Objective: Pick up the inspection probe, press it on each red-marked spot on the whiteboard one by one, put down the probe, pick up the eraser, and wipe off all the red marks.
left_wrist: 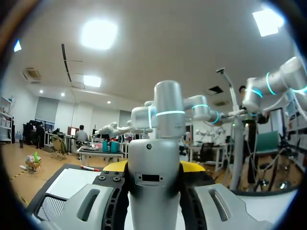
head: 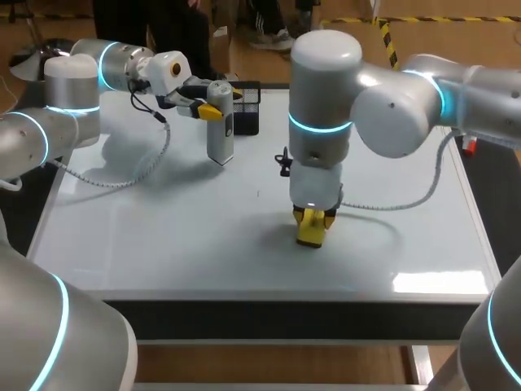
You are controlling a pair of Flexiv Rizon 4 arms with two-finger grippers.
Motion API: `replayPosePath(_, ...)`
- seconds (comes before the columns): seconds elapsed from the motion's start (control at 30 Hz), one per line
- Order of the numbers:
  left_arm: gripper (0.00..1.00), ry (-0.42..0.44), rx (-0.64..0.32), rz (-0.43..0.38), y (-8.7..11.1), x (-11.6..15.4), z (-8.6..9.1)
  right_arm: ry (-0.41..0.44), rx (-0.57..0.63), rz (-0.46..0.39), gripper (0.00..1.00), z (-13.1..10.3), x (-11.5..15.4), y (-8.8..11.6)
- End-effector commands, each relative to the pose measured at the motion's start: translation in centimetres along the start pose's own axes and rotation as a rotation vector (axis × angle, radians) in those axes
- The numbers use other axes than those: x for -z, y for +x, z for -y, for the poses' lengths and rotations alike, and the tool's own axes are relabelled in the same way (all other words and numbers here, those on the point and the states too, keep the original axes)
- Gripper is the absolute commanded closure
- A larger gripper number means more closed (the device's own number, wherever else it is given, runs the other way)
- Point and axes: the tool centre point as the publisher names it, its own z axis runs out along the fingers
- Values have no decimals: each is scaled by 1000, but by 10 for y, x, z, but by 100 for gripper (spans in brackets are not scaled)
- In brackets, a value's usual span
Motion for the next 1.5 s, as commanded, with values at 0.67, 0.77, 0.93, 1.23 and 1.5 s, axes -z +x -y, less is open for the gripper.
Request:
replayPosePath(0.67, 100, -2, 1, -3, -1, 0, 2, 36, 28, 41, 100, 21, 49, 29)
replayPosePath(0.77, 100, -2, 1, -3, -1, 0, 2, 36, 28, 41, 100, 21, 49, 29)
replayPosePath(0.93, 100, -2, 1, -3, -1, 0, 2, 36, 52, 7, 100, 28, 50, 28)
replayPosePath(1.23, 100, -2, 1, -3, -1, 0, 2, 71, 139, -5, 100, 92, 71, 25)
replayPosePath(1.5, 100, -2, 1, -3, -1, 0, 2, 78, 191, -6, 100, 138, 78, 17)
